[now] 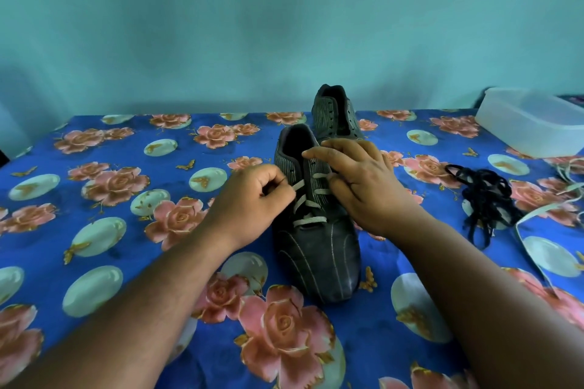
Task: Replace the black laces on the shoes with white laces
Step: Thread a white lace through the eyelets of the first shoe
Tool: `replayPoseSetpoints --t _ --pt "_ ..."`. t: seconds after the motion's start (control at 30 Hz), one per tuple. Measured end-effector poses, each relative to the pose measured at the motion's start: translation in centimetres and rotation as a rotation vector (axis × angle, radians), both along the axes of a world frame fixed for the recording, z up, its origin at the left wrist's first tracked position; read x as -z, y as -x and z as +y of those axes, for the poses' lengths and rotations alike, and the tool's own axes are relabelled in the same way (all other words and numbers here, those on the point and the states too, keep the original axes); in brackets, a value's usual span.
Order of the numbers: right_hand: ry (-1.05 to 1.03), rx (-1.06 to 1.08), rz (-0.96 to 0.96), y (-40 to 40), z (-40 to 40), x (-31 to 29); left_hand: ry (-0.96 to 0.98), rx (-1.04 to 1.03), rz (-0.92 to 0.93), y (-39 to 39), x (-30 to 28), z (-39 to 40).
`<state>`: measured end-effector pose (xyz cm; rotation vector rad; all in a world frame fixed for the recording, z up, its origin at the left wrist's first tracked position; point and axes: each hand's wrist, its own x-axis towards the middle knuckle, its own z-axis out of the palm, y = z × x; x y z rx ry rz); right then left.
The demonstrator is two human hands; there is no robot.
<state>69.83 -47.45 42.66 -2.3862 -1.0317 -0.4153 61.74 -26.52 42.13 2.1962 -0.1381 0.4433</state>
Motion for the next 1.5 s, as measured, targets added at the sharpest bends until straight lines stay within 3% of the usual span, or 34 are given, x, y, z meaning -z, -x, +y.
replayPoseSetpoints --t 0.1,0.33,0.47,0.57,0.7,0.87,0.93,1.03,1.1,1.17,1.3,1.4,1.5 --pt "0.012 0.014 -0.032 0.1 0.4 0.1 0.013 -0.026 0.024 0.0 -0.1 0.5" --pt "-0.018 -0.071 0.024 -0.7 0.0 0.7 0.005 0.014 -0.107 -0.1 -0.2 -0.8" --pt "-0.058 -0.078 0.036 -1.1 -0.2 0.9 0.172 -0.143 0.05 -0.4 0.3 0.6" --pt "-0.11 -0.086 0.055 -1.2 -0.5 0.9 0.129 -0.269 0.14 -0.4 0.7 2.1" --pt "-0.113 -0.091 0.094 -1.1 -0.4 0.8 0.318 -0.165 0.045 0.0 -0.6 1.1" --pt "-0.115 -0.097 0.118 -0.9 -0.2 1.0 0.037 0.019 -0.08 0.4 -0.6 -0.9" --pt "-0.123 -0.094 0.132 -1.0 -0.4 1.0 0.097 -0.048 -0.064 0.1 -0.7 -0.5" --pt "-0.134 -0.104 0.157 -0.9 -0.5 1.0 0.327 -0.342 0.02 -0.3 -0.7 1.7" --pt "-0.145 -0.111 0.16 -0.9 -0.4 0.9 0.264 -0.402 0.155 -0.5 -0.3 3.1" --pt "-0.153 -0.11 0.165 -0.8 -0.3 0.8 0.176 -0.369 0.212 -0.6 0.2 3.2" --pt "-0.152 -0.117 0.184 -0.7 -0.3 0.8 0.129 -0.11 -0.058 0.0 -0.7 1.2" --pt "-0.152 -0.121 0.183 -0.7 -0.3 0.7 -0.085 0.032 -0.203 0.1 -0.8 0.0" --pt "-0.156 -0.118 0.181 -0.8 -0.3 0.8 0.083 -0.023 -0.117 0.2 -1.0 0.1"
